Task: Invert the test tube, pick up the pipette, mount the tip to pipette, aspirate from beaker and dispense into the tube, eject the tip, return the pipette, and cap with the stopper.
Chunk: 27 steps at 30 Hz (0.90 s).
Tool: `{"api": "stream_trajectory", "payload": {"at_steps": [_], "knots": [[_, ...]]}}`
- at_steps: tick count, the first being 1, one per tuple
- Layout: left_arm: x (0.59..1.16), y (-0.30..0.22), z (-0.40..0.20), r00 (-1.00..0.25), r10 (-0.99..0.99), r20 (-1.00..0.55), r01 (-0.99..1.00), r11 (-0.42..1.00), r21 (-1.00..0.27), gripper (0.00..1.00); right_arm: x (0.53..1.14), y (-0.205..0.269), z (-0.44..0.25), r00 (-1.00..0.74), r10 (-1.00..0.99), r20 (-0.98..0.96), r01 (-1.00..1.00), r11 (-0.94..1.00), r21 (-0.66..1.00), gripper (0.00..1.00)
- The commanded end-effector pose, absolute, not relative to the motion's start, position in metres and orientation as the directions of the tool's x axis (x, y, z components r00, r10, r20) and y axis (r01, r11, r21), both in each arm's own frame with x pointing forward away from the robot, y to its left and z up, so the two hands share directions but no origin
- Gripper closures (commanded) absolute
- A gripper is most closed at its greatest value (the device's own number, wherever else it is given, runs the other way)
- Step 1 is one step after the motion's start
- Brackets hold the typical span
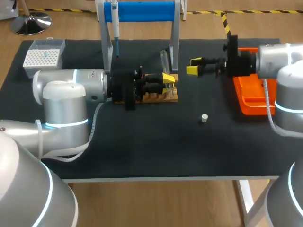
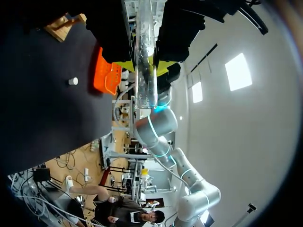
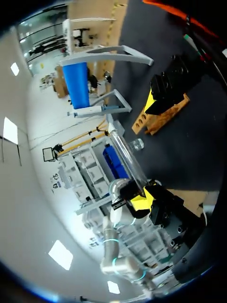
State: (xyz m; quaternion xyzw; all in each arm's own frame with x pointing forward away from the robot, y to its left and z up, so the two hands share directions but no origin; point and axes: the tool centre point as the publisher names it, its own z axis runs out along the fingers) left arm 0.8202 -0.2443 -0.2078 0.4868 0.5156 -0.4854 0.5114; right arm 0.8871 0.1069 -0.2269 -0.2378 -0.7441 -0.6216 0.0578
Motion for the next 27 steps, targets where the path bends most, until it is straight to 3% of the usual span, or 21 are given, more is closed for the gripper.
{"api": "stream_trajectory", "payload": {"at_steps": [1,15,27], "knots": [[0.820,-0.244,-0.208,0.000,0.004,-1.000,0.998,0.056,0.000,1.00,0.884,0.111,-0.240,-0.941,0.338,0.005,0.094,0.247,0.964,0.00],[0.820,-0.244,-0.208,0.000,0.004,-1.000,0.998,0.056,0.000,1.00,0.908,0.111,-0.272,-0.975,0.207,-0.084,0.006,0.398,0.917,0.00],[0.820,-0.244,-0.208,0.000,0.004,-1.000,0.998,0.056,0.000,1.00,0.922,0.126,-0.297,-0.943,0.328,-0.054,0.083,0.391,0.917,0.00]]}}
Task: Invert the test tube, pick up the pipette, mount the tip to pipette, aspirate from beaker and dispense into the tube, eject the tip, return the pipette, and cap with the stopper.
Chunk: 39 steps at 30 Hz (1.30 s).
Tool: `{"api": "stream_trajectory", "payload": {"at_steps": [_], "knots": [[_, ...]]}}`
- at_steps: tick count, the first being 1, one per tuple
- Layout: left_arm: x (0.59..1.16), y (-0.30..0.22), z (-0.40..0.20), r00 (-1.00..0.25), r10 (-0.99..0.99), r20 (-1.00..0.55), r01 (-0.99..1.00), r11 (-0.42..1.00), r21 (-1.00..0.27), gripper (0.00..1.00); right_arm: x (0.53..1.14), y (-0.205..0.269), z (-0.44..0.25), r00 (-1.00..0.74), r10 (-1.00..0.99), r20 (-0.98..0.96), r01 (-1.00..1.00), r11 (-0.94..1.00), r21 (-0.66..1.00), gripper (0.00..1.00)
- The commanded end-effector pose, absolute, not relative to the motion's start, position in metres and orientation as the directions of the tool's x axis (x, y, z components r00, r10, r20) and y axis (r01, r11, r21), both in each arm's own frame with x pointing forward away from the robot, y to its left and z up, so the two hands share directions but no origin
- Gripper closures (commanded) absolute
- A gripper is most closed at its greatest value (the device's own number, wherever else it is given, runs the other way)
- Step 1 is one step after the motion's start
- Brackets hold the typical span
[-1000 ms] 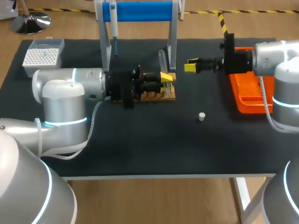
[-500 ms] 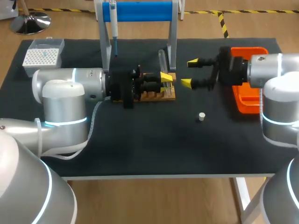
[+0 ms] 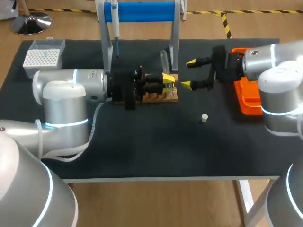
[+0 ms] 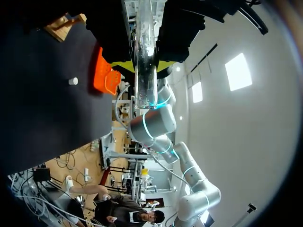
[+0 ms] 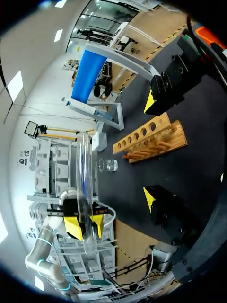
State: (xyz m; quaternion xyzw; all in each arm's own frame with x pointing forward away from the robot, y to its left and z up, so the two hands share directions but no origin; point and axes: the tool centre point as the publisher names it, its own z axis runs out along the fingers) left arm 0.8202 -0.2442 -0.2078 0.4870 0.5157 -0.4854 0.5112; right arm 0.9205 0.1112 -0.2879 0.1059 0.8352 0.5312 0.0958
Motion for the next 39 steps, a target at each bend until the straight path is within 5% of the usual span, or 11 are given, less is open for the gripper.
{"api": "stream_trajectory", "payload": {"at_steps": [1,39], "knots": [[0.820,-0.244,-0.208,0.000,0.004,-1.000,0.998,0.056,0.000,1.00,0.922,0.128,-0.299,-0.939,0.339,-0.050,0.091,0.388,0.917,0.00],[0.820,-0.244,-0.208,0.000,0.004,-1.000,0.998,0.056,0.000,1.00,0.923,0.143,-0.342,-0.911,0.407,-0.059,0.145,0.451,0.881,0.00]]}}
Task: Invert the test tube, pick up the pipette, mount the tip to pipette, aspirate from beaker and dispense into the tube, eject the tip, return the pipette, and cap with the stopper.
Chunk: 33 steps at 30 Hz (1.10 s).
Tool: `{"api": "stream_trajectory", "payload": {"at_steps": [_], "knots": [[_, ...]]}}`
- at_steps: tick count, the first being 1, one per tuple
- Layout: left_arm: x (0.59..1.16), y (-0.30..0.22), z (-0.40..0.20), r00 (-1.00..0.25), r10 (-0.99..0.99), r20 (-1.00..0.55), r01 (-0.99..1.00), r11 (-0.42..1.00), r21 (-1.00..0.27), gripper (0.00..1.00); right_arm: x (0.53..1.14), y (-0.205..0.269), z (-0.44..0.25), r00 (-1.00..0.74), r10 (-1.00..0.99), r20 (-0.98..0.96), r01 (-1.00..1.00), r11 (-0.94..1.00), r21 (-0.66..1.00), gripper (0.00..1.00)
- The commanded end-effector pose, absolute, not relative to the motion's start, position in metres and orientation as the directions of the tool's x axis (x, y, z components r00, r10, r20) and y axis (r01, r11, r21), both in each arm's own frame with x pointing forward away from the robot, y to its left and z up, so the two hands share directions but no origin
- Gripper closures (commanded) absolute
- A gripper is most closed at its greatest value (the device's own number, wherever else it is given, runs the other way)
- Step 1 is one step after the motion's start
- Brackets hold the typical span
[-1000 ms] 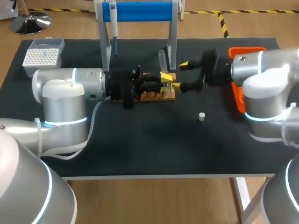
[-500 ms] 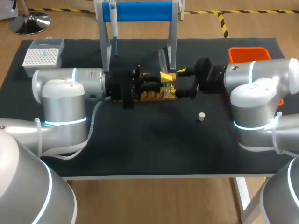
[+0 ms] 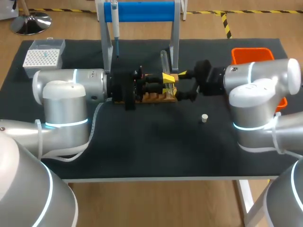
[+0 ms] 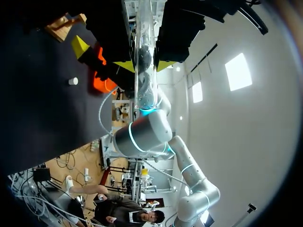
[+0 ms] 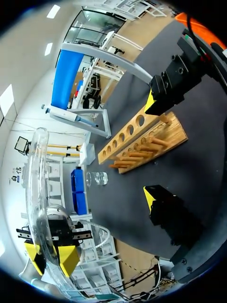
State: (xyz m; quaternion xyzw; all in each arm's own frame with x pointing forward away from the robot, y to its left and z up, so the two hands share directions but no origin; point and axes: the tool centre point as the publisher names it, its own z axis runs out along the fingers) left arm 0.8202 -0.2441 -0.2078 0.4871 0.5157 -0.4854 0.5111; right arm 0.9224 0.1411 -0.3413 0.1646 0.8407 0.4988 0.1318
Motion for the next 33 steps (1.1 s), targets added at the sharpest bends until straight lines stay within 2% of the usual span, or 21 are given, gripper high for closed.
{"api": "stream_trajectory", "payload": {"at_steps": [1,33], "knots": [[0.820,-0.244,-0.208,0.000,0.004,-1.000,0.998,0.056,0.000,1.00,0.923,0.143,-0.342,-0.911,0.407,-0.060,0.144,0.452,0.880,0.00],[0.820,-0.244,-0.208,0.000,0.004,-1.000,0.998,0.056,0.000,1.00,0.941,0.156,-0.352,-0.896,0.434,-0.090,0.134,0.458,0.879,0.00]]}}
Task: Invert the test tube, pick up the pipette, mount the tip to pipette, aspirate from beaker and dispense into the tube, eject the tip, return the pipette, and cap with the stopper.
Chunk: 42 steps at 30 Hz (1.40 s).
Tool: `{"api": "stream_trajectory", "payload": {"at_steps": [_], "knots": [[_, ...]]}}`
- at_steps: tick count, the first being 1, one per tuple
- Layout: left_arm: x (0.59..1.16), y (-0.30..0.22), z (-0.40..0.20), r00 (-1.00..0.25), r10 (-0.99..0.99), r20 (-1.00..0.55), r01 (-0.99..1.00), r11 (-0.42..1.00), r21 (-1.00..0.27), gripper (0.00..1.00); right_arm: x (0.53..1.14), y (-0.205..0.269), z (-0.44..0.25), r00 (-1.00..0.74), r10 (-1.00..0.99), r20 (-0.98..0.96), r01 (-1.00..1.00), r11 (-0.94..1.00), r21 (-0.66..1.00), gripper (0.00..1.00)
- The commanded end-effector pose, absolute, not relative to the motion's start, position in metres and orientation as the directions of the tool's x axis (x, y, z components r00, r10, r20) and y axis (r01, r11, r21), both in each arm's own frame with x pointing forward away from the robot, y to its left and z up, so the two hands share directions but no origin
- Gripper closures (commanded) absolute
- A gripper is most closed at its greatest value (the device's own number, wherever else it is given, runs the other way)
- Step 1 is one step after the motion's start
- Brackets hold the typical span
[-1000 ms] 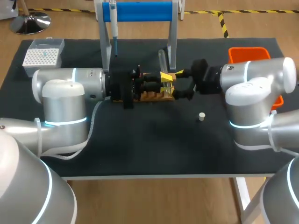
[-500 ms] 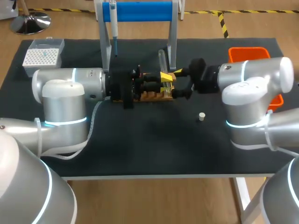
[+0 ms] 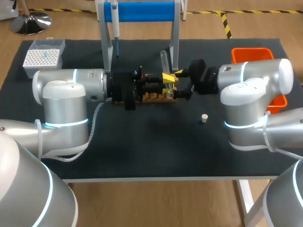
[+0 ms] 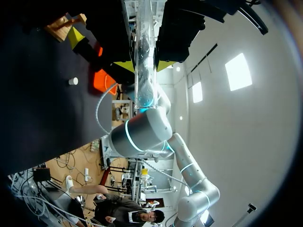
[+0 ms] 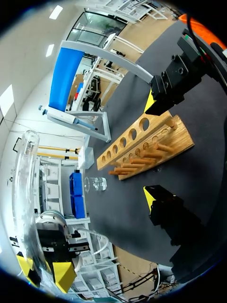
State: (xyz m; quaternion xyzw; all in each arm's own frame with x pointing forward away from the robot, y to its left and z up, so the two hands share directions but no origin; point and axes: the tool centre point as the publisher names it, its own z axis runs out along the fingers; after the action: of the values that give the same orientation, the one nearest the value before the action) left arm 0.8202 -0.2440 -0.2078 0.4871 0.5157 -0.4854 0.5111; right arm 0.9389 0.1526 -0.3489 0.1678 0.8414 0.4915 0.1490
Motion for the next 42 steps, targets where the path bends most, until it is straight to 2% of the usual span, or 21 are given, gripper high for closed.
{"api": "stream_trajectory", "payload": {"at_steps": [1,28,32,42], "knots": [[0.820,-0.244,-0.208,0.000,0.004,-1.000,0.998,0.056,0.000,1.00,0.941,0.156,-0.352,-0.896,0.434,-0.090,0.134,0.458,0.879,0.00],[0.819,-0.242,-0.206,-0.006,0.011,-1.000,0.999,0.054,-0.005,1.00,0.940,0.156,-0.348,-0.896,0.435,-0.091,0.130,0.453,0.882,0.00],[0.818,-0.236,-0.194,-0.073,0.056,-0.996,0.997,0.044,-0.071,1.00,0.940,0.156,-0.348,-0.896,0.435,-0.091,0.130,0.453,0.882,0.00],[0.818,-0.235,-0.164,-0.393,0.101,-0.914,0.920,0.038,-0.391,1.00,0.940,0.156,-0.348,-0.896,0.435,-0.091,0.130,0.453,0.882,0.00]]}}
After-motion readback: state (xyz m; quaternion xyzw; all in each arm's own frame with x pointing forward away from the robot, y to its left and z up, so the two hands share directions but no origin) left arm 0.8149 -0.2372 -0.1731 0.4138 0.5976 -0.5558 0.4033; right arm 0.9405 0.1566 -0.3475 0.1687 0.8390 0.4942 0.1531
